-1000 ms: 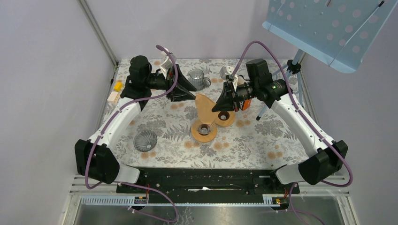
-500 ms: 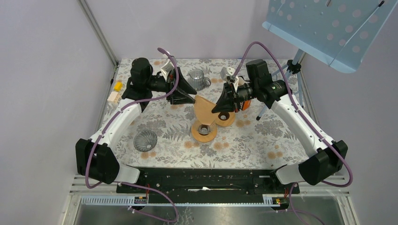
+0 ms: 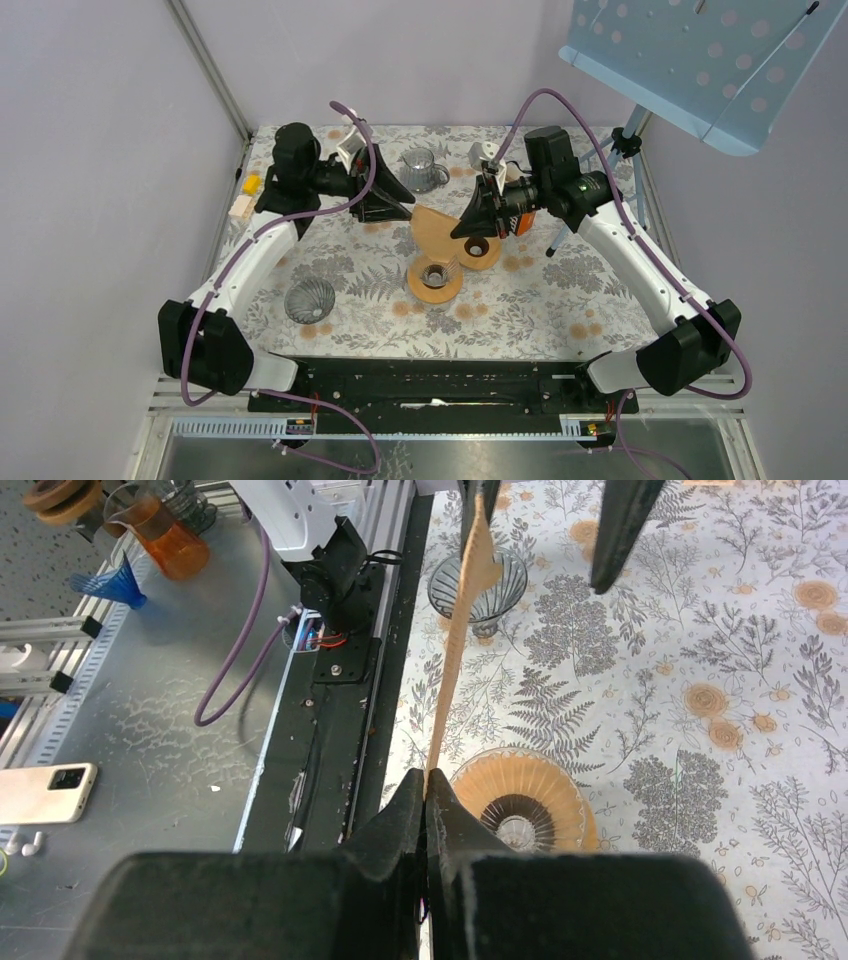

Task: Place the coffee filter in the dripper
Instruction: Place the coffee filter in the coffee dripper.

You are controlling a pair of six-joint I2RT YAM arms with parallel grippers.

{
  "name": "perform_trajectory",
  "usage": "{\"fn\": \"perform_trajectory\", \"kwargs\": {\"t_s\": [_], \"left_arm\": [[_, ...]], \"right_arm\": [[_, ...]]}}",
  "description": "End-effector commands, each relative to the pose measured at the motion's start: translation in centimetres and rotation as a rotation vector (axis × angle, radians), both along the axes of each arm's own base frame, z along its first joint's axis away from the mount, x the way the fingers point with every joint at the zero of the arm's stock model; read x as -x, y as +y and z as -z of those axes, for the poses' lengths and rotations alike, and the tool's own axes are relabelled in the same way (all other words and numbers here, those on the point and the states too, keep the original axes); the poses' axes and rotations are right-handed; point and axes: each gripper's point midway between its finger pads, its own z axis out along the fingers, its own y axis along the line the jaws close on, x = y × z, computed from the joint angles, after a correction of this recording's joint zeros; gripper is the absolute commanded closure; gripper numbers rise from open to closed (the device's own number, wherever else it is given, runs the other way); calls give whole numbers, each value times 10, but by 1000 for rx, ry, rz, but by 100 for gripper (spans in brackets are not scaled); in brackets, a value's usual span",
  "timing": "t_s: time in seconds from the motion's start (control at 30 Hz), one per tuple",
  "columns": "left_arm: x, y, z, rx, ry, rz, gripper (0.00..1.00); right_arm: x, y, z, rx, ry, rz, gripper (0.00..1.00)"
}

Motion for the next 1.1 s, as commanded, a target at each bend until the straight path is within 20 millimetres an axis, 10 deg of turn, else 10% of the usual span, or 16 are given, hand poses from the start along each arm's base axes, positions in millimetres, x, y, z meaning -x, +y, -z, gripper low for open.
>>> {"fn": "perform_trajectory", "kwargs": {"t_s": [0.0, 0.33, 0.57, 0.63, 0.9, 1.07], "left_arm": [[13, 4, -8, 12, -73, 22, 53], [15, -9, 9, -23, -81, 2, 52], [25, -23, 12, -33, -67, 28, 84], [24, -24, 14, -46, -64, 13, 99], [19, -26, 20, -169, -116, -69, 100], [21, -32, 26, -214, -142, -78, 100]], "right_arm": [[-5, -1, -14, -19, -19, 52, 97], [-9, 2, -18, -34, -12, 64, 99], [-16, 3, -13, -29, 3, 103, 98], [-18, 3, -13, -22, -3, 121, 90], [-28, -2, -13, 20, -57, 181, 48], [-26, 2, -10, 27, -58, 160, 44]]}}
